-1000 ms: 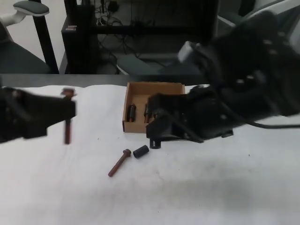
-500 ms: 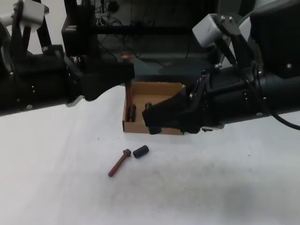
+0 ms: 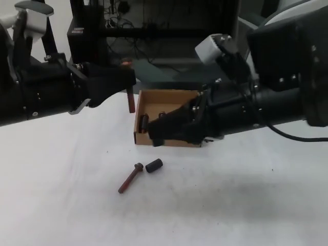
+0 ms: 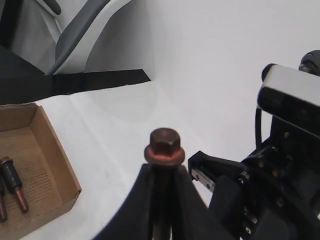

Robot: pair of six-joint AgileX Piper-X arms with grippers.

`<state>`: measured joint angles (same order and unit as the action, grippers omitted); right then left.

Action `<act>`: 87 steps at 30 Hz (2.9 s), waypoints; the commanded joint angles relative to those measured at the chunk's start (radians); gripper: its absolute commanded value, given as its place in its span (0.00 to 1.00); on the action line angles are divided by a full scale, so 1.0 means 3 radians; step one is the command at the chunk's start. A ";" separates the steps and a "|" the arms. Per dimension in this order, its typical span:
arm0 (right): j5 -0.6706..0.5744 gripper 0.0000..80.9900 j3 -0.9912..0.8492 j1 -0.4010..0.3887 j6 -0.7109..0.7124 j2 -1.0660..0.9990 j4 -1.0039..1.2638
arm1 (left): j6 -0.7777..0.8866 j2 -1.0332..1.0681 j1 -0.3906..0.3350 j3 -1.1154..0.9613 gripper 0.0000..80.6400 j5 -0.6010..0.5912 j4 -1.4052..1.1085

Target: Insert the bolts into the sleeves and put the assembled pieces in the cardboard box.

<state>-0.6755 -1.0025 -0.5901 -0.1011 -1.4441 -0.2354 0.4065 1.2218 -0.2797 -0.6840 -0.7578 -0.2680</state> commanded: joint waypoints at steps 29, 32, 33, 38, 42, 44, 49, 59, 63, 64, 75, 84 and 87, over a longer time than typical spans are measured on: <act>-0.0323 0.01 -0.0005 0.0005 -0.0271 -0.0030 0.0568 | 0.0281 -0.0004 0.0003 -0.0039 0.02 -0.0417 -0.0621; -0.0329 0.01 -0.0005 0.0005 -0.0352 -0.0030 0.0683 | 0.0281 -0.0004 0.0003 -0.0039 0.02 -0.0417 -0.0621; -0.0329 0.01 -0.0005 0.0005 -0.0360 -0.0030 0.0703 | 0.0281 -0.0004 0.0003 -0.0039 0.02 -0.0417 -0.0621; -0.0340 0.01 -0.0005 0.0005 -0.0395 -0.0030 0.0729 | 0.0281 -0.0004 0.0003 -0.0039 0.02 -0.0417 -0.0621; -0.0339 0.01 -0.0005 0.0005 -0.0395 -0.0030 0.0744 | 0.0281 -0.0004 0.0003 -0.0039 0.02 -0.0417 -0.0621; -0.0339 0.01 -0.0005 0.0005 -0.0419 -0.0030 0.0785 | 0.0281 -0.0004 0.0003 -0.0039 0.02 -0.0422 -0.0621; -0.0339 0.01 -0.0013 0.0005 -0.0482 -0.0030 0.0887 | 0.0294 -0.0004 0.0003 -0.0039 0.02 -0.0420 -0.0621; -0.0339 0.01 -0.0013 0.0011 -0.0496 -0.0030 0.0926 | 0.0388 -0.0004 0.0003 -0.0039 0.02 -0.0521 -0.0593; -0.0339 0.01 -0.0013 0.0011 -0.0476 -0.0030 0.0926 | 0.0388 -0.0004 0.0003 -0.0039 0.02 -0.0521 -0.0461; -0.0339 0.01 -0.0013 0.0011 -0.0469 -0.0030 0.0926 | 0.0373 -0.0004 0.0003 -0.0039 0.02 -0.0521 -0.0421; -0.0339 0.01 -0.0013 0.0011 -0.0437 -0.0030 0.0926 | 0.0210 -0.0004 0.0003 -0.0039 0.02 -0.0465 -0.0168; -0.0286 0.01 -0.0013 0.0021 -0.0404 -0.0030 0.0926 | 0.0009 -0.0004 0.0003 -0.0039 0.02 -0.0466 0.0275; -0.0286 0.01 -0.0013 0.0053 -0.0390 -0.0030 0.0926 | -0.0064 -0.0004 0.0003 -0.0039 0.02 -0.0466 0.0408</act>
<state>-0.7545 -0.9920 -0.5865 -0.2329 -1.4658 0.0000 0.4131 1.2240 -0.2797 -0.6943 -0.8992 -0.2062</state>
